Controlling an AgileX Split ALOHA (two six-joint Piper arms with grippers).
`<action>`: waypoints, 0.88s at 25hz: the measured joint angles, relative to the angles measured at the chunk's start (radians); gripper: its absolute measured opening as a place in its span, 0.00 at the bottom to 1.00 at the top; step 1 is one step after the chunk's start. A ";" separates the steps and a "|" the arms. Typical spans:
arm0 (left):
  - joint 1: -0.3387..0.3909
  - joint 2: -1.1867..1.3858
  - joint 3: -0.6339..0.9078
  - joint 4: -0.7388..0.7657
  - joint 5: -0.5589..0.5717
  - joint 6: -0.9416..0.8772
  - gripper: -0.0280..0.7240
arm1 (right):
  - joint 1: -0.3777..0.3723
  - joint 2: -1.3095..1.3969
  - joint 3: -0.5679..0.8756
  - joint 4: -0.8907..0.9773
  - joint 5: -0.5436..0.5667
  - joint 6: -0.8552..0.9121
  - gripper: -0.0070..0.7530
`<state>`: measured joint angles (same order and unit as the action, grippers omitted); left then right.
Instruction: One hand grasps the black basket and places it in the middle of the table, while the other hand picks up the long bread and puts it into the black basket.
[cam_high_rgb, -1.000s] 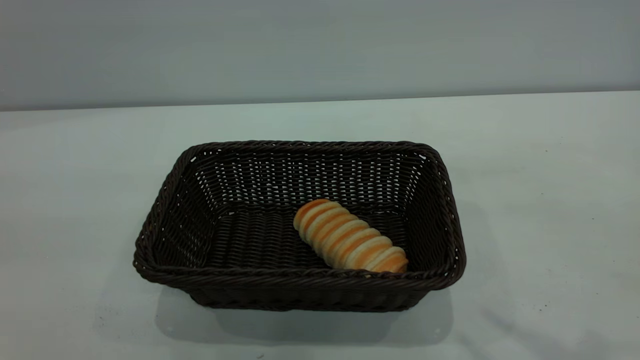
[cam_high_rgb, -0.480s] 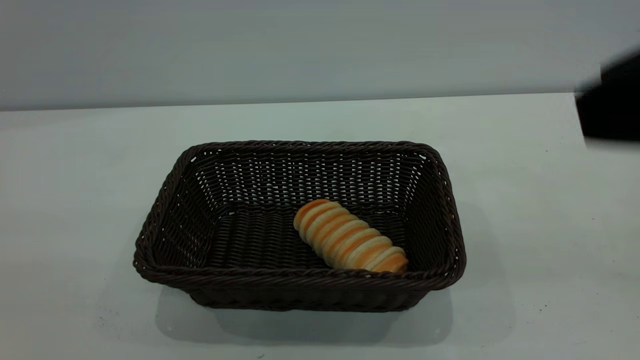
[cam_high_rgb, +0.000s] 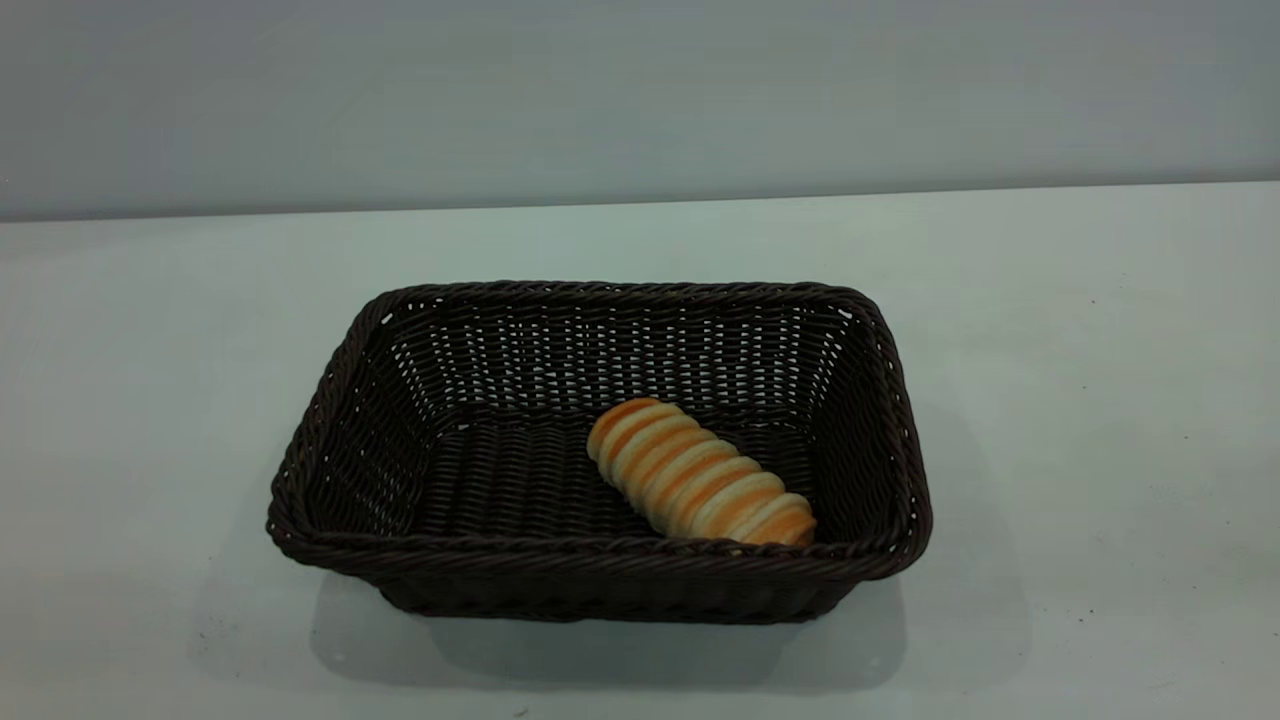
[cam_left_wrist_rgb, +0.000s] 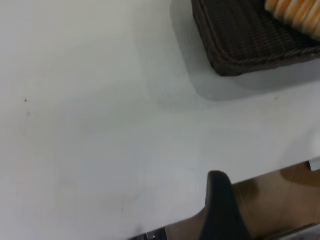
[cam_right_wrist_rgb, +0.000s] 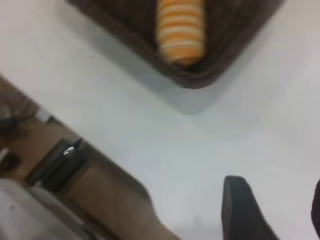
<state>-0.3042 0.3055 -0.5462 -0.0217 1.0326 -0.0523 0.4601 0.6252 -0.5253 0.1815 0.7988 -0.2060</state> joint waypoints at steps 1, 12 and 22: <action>0.000 -0.001 0.000 0.000 0.005 -0.003 0.76 | 0.000 -0.033 -0.022 -0.038 0.050 0.037 0.44; 0.000 -0.002 0.000 0.067 0.092 -0.065 0.76 | 0.000 -0.361 -0.049 -0.192 0.346 0.206 0.44; 0.000 -0.011 0.038 0.069 0.106 -0.066 0.76 | 0.000 -0.496 0.011 -0.214 0.357 0.206 0.44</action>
<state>-0.3042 0.2943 -0.5080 0.0468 1.1388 -0.1182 0.4601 0.1292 -0.5139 -0.0328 1.1560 0.0000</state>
